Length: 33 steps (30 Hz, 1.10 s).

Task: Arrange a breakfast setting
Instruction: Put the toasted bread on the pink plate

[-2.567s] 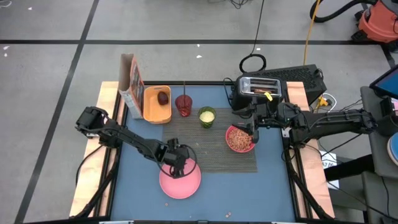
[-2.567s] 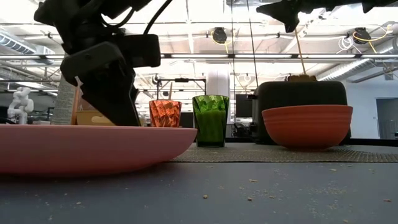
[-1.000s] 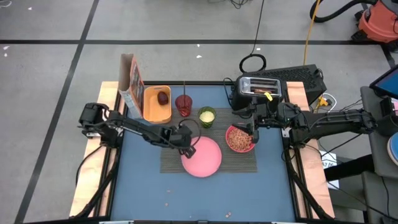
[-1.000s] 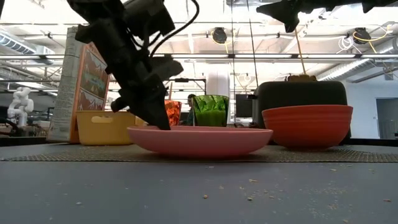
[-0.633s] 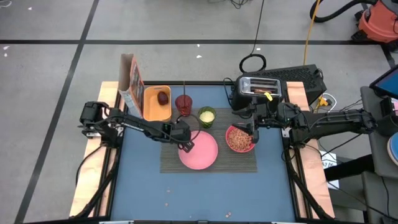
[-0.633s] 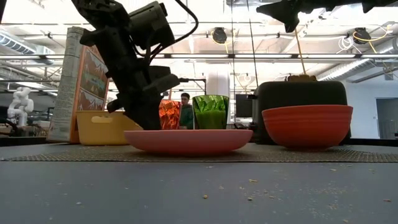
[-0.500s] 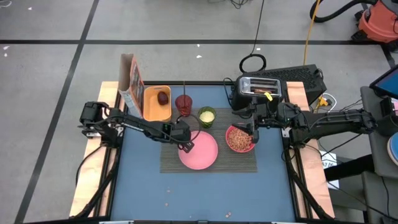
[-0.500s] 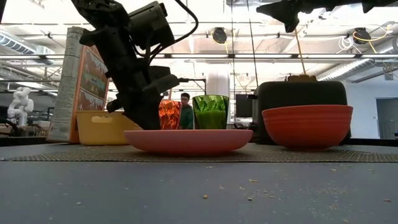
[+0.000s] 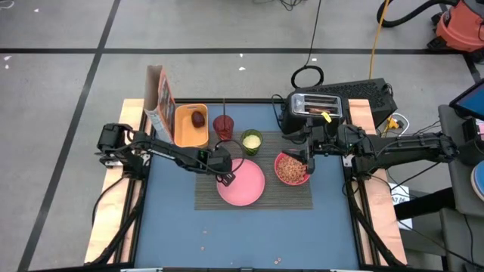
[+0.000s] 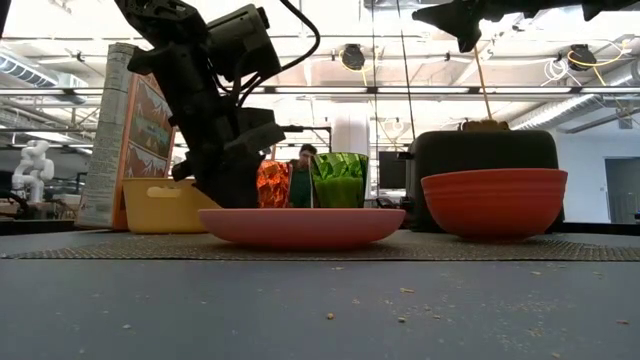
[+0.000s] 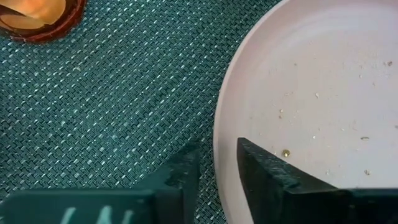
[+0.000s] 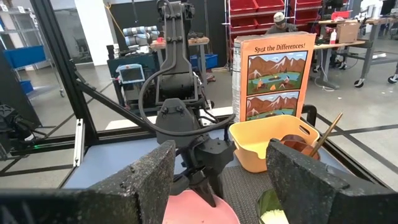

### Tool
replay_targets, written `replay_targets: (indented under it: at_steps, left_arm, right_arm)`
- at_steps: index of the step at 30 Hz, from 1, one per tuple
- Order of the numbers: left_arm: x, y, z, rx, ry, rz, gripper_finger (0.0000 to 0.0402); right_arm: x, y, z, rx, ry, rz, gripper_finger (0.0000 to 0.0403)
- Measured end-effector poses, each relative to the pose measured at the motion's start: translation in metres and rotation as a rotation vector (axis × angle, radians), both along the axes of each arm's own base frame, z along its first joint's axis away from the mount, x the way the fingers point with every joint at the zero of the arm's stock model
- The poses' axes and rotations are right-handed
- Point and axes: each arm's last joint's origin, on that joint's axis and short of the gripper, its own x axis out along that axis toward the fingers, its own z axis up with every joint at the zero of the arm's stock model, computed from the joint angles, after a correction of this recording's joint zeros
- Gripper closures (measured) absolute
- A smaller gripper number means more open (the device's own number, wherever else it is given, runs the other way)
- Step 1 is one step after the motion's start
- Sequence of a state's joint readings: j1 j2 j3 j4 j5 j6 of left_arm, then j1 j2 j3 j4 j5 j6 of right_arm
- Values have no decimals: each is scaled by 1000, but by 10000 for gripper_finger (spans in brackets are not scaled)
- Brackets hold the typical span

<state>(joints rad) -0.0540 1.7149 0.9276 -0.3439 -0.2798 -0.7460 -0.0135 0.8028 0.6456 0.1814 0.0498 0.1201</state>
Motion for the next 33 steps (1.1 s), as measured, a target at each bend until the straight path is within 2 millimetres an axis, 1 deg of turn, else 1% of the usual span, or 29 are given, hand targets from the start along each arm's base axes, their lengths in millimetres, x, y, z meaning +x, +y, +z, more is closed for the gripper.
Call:
replay_targets:
  at_steps: [4, 8, 14, 20, 23, 27, 29, 33]
  left_arm:
    - [0, 0, 0, -2, -1, -1, 258]
    - [-1, 0, 6, -12, -29, 17, 250]
    - [-5, 0, 30, -19, -114, 19, 250]
    - [-9, -7, 56, -25, -241, -14, 250]
    - [-8, -11, 68, -31, -325, -32, 250]
    - [-5, -17, 74, -25, -386, -66, 250]
    - [-4, -19, 75, -24, -409, -79, 250]
    - [-3, -23, 77, -20, -425, -99, 250]
  right_arm:
    - [0, 0, 0, 34, -2, -2, 161]
    - [0, 0, 0, 36, -3, -2, 161]
    - [0, -1, 3, 14, -28, -9, 161]
    - [0, -9, 8, 15, -59, -57, 161]
    - [-1, -16, 17, 12, -82, -94, 161]
    - [-4, -26, 34, 9, -86, -152, 161]
    - [-5, -32, 44, -2, -64, -183, 161]
    - [-7, -45, 60, -27, 57, -249, 161]
